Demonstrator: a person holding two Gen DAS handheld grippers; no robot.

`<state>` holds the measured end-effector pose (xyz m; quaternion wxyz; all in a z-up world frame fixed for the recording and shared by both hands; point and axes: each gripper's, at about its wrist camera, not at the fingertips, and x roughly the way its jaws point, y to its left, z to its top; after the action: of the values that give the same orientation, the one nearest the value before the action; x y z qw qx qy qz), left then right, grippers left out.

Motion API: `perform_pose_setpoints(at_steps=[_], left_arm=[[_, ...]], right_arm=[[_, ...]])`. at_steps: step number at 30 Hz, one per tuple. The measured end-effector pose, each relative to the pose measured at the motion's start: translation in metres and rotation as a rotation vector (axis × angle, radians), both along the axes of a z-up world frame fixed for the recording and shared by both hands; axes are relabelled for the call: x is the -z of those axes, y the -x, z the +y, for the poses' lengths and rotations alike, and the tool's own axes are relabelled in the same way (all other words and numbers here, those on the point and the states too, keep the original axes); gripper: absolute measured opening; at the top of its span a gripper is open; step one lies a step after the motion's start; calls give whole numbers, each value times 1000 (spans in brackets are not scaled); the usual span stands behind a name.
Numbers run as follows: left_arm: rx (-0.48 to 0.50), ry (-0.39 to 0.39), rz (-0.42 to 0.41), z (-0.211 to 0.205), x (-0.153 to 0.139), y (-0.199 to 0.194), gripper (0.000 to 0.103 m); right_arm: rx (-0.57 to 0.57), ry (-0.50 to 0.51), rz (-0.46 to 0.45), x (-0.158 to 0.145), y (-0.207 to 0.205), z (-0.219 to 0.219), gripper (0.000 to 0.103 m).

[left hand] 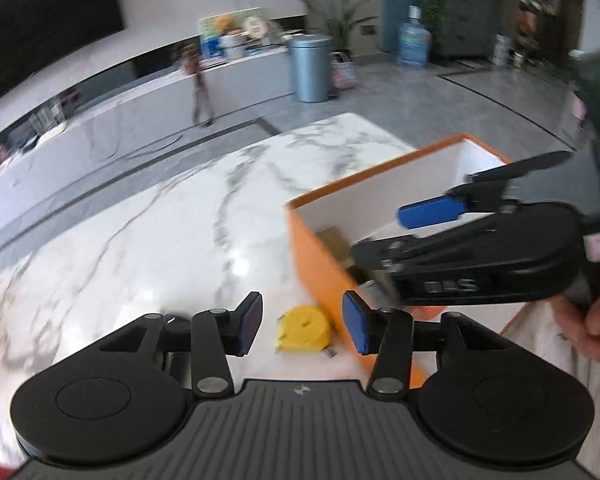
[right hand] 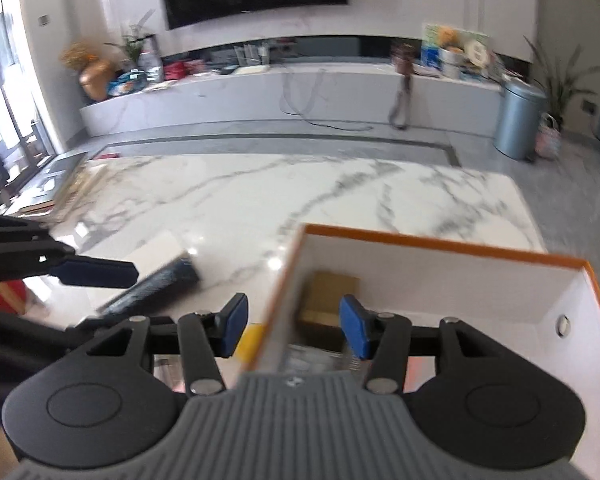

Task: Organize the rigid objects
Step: 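Open the right gripper to drop the pink tube, then move both grippers toward the table items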

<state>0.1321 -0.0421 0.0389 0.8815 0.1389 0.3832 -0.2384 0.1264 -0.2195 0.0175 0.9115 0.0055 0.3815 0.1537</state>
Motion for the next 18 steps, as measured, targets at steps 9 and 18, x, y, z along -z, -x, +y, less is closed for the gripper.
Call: perform_pose_setpoints(at_steps=[9, 18], left_arm=[[-246, 59, 112, 76, 1, 5, 43], [-438, 176, 194, 125, 30, 26, 43]], right_arm=[[-94, -36, 57, -6, 26, 64, 47], [-23, -30, 186, 27, 50, 95, 52]])
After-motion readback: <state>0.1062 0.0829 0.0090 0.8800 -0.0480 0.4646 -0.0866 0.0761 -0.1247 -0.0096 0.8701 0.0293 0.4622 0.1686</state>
